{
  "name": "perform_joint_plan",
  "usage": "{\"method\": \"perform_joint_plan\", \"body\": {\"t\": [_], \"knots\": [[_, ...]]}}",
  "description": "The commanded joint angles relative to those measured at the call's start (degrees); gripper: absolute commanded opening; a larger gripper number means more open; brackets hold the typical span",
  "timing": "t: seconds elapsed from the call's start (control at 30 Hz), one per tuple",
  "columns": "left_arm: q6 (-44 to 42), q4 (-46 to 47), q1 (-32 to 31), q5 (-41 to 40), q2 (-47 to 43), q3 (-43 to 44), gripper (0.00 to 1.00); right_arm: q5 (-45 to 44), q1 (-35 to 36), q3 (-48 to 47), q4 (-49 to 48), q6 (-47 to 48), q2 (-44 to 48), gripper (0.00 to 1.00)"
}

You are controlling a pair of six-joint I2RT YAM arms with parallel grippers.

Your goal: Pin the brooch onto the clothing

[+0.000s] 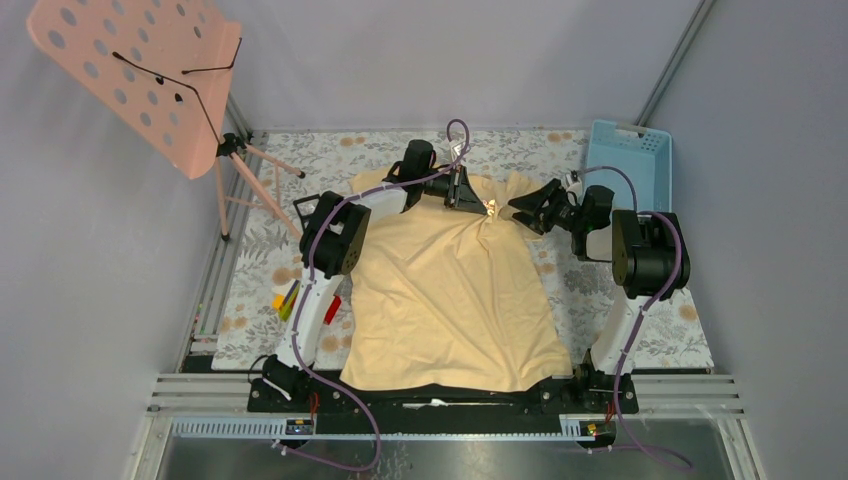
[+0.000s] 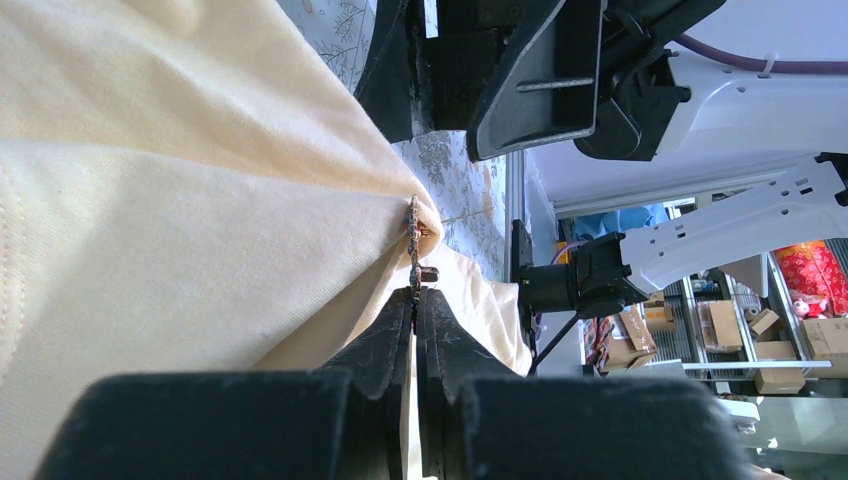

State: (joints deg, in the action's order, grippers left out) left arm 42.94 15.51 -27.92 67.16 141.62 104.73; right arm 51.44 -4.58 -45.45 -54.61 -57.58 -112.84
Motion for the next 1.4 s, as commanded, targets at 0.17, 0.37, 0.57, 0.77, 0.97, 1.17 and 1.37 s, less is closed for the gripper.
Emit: {"method": "perform_joint_plan", "body": {"t": [0.17, 0.37, 0.57, 0.77, 0.97, 1.17, 1.37], "knots": [[-1.28, 2.42, -0.12, 2.23, -1.43, 0.92, 0.00, 0.42, 0.07, 1.22, 1.43, 4.64, 2.08, 0.62], [-1.43, 2.21, -0.12, 2.17, -1.43, 0.91, 0.00, 1.09, 2.21, 0.31, 0.79, 4.61, 1.27, 0.60], [-1.72, 1.90, -0.18, 2.21, -1.36, 1.00, 0.00, 2.11, 2.38, -0.96, -0.71, 3.07, 0.47, 0.59], [-2.07, 1.42, -0.12, 2.19, -1.44, 1.17, 0.00, 2.43, 2.67, -1.87, -0.09, 3.31, -0.30, 0.57], [-2.32, 1.02, -0.14, 2.19, -1.44, 1.30, 0.00, 2.61, 3.51, -3.00, 0.89, 3.58, -1.20, 0.56], [-2.42, 0.84, -0.12, 2.19, -1.41, 1.36, 0.00, 2.26, 4.30, -3.64, 2.81, 5.03, -1.42, 0.55], [-2.42, 0.75, -0.12, 2.19, -1.44, 1.44, 0.00, 2.26, 4.25, -3.99, 3.11, 5.11, -1.80, 0.55]]}}
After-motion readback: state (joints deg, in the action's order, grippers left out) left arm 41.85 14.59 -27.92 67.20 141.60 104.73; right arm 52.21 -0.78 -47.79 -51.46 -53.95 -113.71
